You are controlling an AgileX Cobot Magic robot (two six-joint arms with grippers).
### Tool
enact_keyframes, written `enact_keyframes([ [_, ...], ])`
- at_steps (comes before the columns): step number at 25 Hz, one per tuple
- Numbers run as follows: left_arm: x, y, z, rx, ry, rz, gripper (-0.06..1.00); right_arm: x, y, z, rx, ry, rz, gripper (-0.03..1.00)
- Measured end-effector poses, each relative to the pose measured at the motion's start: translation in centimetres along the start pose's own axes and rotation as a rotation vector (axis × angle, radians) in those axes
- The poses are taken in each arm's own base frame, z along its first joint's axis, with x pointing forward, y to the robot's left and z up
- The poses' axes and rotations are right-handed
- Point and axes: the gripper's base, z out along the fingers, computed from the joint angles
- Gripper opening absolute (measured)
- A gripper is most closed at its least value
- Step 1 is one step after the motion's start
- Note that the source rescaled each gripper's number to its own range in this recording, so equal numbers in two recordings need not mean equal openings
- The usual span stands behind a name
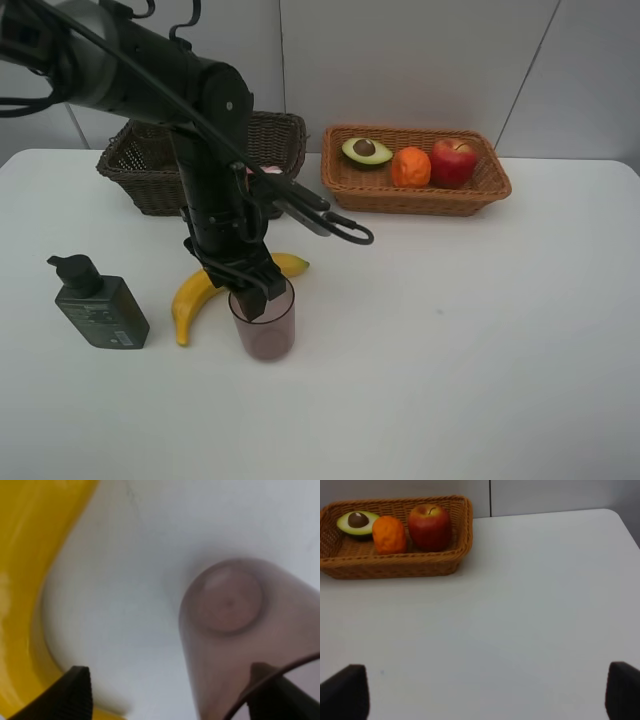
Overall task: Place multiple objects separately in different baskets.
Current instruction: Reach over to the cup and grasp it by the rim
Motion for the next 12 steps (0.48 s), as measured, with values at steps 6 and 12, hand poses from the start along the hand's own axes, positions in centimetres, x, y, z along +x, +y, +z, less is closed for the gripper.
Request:
enact_keyframes([
  [6, -0.02, 0.0, 0.11, 0.002, 0.002, -0.002, 0.12, 0.0, 0.0, 0.0, 0.0, 0.0, 0.0, 1.0],
  [12, -0.04, -0.02, 0.11, 0.004, 0.0, -0.003, 0.0, 0.0, 0.0, 0.0, 0.0, 0.0, 0.0, 1.0],
])
